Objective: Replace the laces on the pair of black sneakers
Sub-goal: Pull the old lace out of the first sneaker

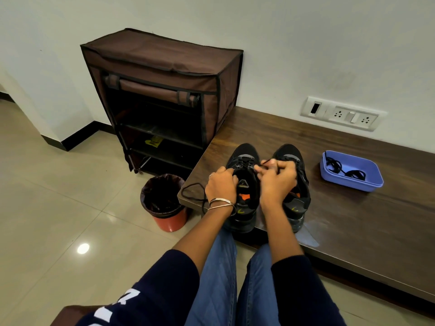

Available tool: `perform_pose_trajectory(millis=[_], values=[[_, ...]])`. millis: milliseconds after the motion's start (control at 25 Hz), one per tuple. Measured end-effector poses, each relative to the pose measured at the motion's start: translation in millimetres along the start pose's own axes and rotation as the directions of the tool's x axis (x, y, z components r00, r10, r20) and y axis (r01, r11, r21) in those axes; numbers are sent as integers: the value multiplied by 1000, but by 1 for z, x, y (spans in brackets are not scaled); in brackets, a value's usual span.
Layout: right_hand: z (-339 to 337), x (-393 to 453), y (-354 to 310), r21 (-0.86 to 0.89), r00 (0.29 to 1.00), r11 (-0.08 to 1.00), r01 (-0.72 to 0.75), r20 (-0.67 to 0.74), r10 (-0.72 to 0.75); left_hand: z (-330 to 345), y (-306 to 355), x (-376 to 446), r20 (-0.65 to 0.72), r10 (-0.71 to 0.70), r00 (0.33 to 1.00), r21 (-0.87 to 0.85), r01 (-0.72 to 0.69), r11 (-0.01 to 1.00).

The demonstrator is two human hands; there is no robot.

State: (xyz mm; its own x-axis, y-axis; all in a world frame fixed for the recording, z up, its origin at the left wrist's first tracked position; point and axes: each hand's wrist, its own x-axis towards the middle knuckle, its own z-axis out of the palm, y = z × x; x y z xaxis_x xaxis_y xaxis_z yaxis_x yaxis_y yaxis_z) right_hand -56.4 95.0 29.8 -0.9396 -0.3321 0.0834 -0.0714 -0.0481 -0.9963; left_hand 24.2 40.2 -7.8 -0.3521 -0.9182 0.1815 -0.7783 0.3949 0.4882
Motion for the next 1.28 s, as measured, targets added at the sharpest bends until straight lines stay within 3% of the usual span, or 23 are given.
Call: perform_pose_trajectory(millis=[80, 160, 200, 280, 360, 520, 680, 800, 880, 1000, 1280], values=[[-7, 19, -20, 128, 998, 989, -67, 6, 67, 0, 1, 0, 12, 18, 1000, 9, -18, 1000], [-12, 40, -32, -70, 993, 995, -68, 91, 75, 2, 1, 0, 21, 24, 1000, 6, -24, 1000], [-12, 48, -34, -281, 984, 958, -50, 151, 96, 3, 0, 0, 20, 20, 1000, 0, -20, 1000], [-10, 50, -32, -712, 949, 700, 57, 256, 183, 3, 0, 0, 21, 17, 1000, -20, -17, 1000], [-8, 37, -22, -850, 924, 492, 191, 324, 202, 2, -2, 0, 18, 21, 1000, -67, -20, 998], [0, 17, 1, -825, 904, 467, 317, 412, 115, -1, -9, 5, 33, 14, 999, -220, -6, 975], [1, 16, 12, -783, 862, 469, 408, 499, 84, -7, 1, 24, -43, 46, 998, -323, -58, 945], [-2, 15, 19, -768, 871, 488, 415, 491, 32, -9, 17, 43, 127, 228, 965, -225, -196, 955], [-3, 15, 23, -759, 877, 495, 422, 481, -9, -7, 20, 50, 210, 254, 944, -114, -234, 966], [-6, 16, 26, -755, 883, 497, 428, 467, -51, 1, 23, 49, 202, 255, 946, 46, -269, 962], [-9, 12, 29, -724, 896, 561, 401, 437, -76, 5, 32, 49, 179, 286, 941, 221, -322, 921]])
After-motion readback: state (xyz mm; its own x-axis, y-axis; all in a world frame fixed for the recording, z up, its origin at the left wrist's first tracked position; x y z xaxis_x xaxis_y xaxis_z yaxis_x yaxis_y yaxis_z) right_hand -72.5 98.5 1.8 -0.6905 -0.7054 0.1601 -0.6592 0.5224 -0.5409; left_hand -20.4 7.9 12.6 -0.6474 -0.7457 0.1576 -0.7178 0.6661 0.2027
